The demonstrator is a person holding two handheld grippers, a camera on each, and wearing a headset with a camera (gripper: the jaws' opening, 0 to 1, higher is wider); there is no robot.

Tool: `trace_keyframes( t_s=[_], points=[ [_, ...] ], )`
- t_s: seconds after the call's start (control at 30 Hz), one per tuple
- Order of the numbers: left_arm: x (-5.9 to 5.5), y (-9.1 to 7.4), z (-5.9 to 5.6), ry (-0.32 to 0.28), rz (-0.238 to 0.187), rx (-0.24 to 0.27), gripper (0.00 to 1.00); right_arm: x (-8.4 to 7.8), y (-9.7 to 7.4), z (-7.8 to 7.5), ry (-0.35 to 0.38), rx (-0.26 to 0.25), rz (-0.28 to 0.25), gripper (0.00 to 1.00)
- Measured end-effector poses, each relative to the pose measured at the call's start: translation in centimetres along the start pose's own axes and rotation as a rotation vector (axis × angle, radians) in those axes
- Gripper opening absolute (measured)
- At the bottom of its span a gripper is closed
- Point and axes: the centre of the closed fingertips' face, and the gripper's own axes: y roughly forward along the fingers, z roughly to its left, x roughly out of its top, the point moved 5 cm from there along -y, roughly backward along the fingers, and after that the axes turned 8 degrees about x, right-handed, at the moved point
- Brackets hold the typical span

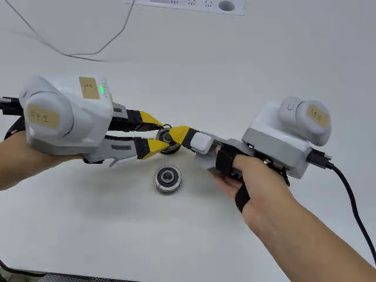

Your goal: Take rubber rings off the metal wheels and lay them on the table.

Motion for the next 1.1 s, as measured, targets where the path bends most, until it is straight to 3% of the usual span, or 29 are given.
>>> trace_keyframes(
  t_s=[0.47,0.73,1.1],
  points=[
    [0.6,-1.3,1.3,-0.019,-0.025,0.071,0.29,1.3,-0.5,0.1,0.016,0.027,-0.038,0.01],
    [1.3,-1.3,1.5,-0.017,-0.04,0.085,0.3,2.3,-3.5,-1.0,0.035,-0.011,-0.096,0.02],
    [1.7,-1.1,1.0,-0.019,-0.051,0.084,0.31,1.9,-7.6,-3.3,0.088,-0.088,-0.15,0.02]
  ],
)
